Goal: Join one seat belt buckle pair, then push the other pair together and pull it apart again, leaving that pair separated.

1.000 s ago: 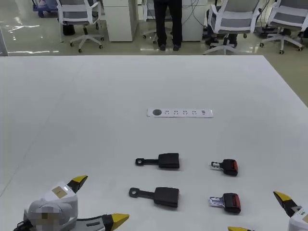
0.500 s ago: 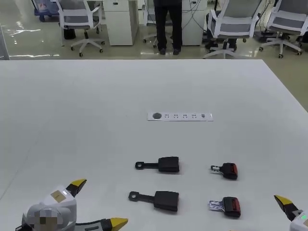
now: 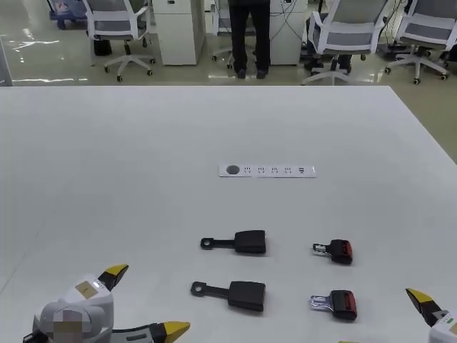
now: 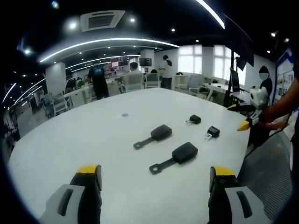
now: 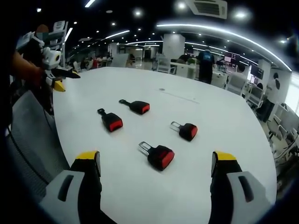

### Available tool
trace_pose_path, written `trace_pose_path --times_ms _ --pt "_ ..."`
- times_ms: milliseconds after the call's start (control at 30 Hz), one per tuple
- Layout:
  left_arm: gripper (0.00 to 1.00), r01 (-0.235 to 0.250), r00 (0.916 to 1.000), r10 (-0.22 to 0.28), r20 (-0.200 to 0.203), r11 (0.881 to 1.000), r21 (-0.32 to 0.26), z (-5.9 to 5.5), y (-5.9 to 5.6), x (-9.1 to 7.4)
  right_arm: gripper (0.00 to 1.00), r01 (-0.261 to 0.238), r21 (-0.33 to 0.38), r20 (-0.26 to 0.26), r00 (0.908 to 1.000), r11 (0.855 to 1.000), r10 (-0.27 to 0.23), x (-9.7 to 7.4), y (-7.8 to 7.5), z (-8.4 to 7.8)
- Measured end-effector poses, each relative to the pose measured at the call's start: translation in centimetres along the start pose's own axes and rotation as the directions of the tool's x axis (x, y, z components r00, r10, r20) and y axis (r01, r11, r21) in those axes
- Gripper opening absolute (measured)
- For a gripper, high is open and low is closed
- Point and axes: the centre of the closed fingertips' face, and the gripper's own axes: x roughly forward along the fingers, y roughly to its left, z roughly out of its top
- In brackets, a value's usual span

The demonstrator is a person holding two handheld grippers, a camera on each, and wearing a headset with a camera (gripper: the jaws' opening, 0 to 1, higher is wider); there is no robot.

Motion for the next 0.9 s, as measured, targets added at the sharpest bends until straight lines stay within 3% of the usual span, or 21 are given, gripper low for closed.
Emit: trace_pose_path --times_ms 900 --pt "0.98 0.001 1.0000 -0.001 -0.003 1.000 -0.004 -0.32 0.17 0.32 1.00 0.006 0.008 0.002 1.0000 1.000 -0.006 0.01 -0.28 0.20"
